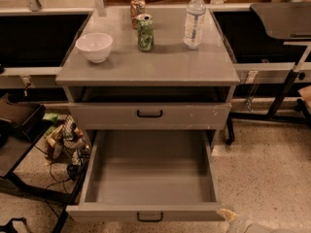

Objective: Close middle drawer

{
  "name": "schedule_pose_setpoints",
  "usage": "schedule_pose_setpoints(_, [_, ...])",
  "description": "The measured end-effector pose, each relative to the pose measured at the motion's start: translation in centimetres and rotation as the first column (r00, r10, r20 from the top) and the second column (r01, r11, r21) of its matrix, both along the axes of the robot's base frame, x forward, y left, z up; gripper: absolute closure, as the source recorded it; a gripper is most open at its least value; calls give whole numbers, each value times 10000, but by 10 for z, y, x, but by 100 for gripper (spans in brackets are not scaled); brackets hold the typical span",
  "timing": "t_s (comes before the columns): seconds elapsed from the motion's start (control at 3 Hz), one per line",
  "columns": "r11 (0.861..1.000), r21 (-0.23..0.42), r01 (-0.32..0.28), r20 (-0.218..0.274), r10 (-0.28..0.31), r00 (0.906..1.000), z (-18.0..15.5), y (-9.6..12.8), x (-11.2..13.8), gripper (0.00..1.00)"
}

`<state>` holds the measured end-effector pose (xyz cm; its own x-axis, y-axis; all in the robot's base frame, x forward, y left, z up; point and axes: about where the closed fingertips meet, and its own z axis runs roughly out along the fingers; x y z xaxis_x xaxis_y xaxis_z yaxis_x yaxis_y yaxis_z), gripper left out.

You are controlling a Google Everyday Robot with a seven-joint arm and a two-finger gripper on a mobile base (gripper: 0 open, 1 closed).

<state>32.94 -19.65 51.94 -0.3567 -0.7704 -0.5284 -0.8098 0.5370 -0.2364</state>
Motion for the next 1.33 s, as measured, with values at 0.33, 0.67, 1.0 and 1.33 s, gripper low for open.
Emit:
schedule_pose_setpoints(0.33, [9992,390,-132,-102,136,9999,-50,4,14,66])
schedule_pose_setpoints(0.67, [9951,989,15,-252,10,9997,-87,5,29,89])
schedule_pose_setpoints(1.0, [9930,1179,65,-377,-20,9993,-96,9,28,100])
schedule_pose_setpoints(1.33, [9929,1188,56,-374,-12,9993,-96,10,28,100])
